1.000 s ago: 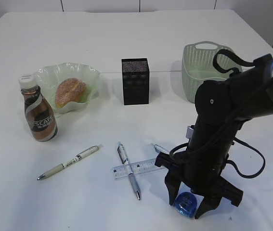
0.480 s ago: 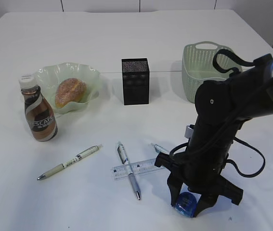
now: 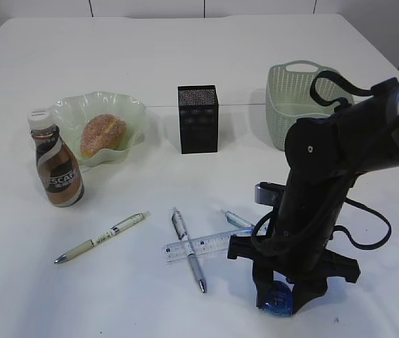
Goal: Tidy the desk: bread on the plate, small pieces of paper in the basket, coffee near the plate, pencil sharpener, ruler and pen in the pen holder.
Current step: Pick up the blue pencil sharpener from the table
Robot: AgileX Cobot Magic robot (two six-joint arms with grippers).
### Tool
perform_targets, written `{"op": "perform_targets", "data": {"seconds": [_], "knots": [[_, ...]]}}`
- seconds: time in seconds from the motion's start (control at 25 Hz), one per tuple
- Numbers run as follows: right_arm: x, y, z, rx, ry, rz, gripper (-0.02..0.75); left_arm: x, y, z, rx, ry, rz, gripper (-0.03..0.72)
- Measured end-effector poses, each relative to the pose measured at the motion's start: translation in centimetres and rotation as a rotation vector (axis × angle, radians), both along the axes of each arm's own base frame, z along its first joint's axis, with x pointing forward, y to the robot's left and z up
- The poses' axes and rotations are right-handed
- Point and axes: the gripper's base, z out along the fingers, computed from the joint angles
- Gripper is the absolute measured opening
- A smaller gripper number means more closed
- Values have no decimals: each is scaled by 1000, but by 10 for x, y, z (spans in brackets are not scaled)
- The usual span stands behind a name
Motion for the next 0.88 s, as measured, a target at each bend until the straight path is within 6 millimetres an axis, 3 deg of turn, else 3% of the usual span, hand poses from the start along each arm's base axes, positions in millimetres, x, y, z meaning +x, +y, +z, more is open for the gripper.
{"op": "perform_targets", "data": {"seconds": [0.28,0.88], "knots": [[-1,-1,2,-2,12,102,353,0,0,0,0,0,0,419],[38,12,61,-13,-78,394,353,-1,0,0,1,11,0,403]]}}
